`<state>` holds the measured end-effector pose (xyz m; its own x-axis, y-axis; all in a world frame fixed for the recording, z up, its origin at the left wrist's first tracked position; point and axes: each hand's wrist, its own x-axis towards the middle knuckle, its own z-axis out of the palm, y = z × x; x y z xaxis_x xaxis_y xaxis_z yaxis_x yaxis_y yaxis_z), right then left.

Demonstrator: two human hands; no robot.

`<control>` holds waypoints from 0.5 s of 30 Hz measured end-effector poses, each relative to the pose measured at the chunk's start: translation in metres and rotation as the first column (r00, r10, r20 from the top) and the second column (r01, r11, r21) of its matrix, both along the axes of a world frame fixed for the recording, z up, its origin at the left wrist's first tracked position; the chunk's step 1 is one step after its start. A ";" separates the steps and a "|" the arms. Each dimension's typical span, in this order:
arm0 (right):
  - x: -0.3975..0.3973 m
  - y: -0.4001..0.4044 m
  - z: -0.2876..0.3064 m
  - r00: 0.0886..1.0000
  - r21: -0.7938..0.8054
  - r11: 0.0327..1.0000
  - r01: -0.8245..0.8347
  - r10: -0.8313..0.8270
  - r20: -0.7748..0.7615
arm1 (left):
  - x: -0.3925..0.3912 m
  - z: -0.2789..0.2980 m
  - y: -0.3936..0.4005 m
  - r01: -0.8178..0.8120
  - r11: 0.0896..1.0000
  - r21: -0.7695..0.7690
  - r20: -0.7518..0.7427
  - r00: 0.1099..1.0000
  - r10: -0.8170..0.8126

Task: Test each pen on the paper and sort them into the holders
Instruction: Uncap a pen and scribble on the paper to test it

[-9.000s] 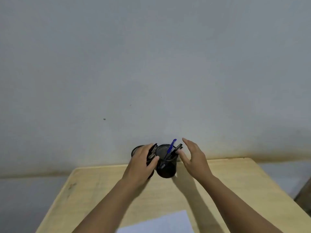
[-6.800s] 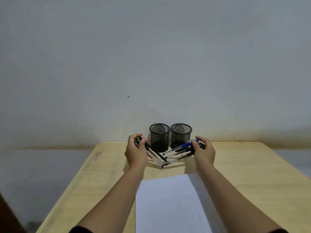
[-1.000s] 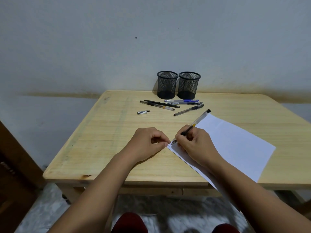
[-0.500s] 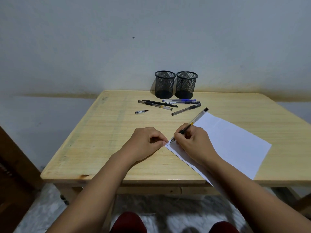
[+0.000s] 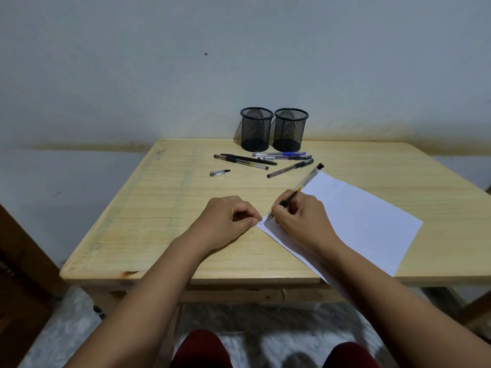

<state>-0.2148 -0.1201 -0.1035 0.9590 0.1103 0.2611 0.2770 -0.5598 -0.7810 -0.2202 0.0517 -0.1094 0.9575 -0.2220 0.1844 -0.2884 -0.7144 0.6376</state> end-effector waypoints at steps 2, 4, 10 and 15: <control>0.001 0.000 0.000 1.000 -0.004 1.000 -0.002 0.002 -0.001 | 0.000 0.000 0.000 0.001 1.000 0.004 0.003 1.000 -0.001; 0.001 0.000 -0.001 1.000 -0.006 1.000 0.014 -0.014 -0.002 | 0.000 0.000 0.000 0.003 1.000 0.009 0.004 1.000 -0.003; 0.002 0.000 -0.002 1.000 -0.009 1.000 0.029 -0.029 0.010 | 0.001 -0.001 0.000 -0.002 1.000 0.008 0.008 1.000 0.002; 0.002 0.001 -0.002 0.999 -0.016 0.999 0.039 -0.039 0.012 | 0.003 -0.003 0.000 -0.005 1.000 0.013 0.005 1.000 0.005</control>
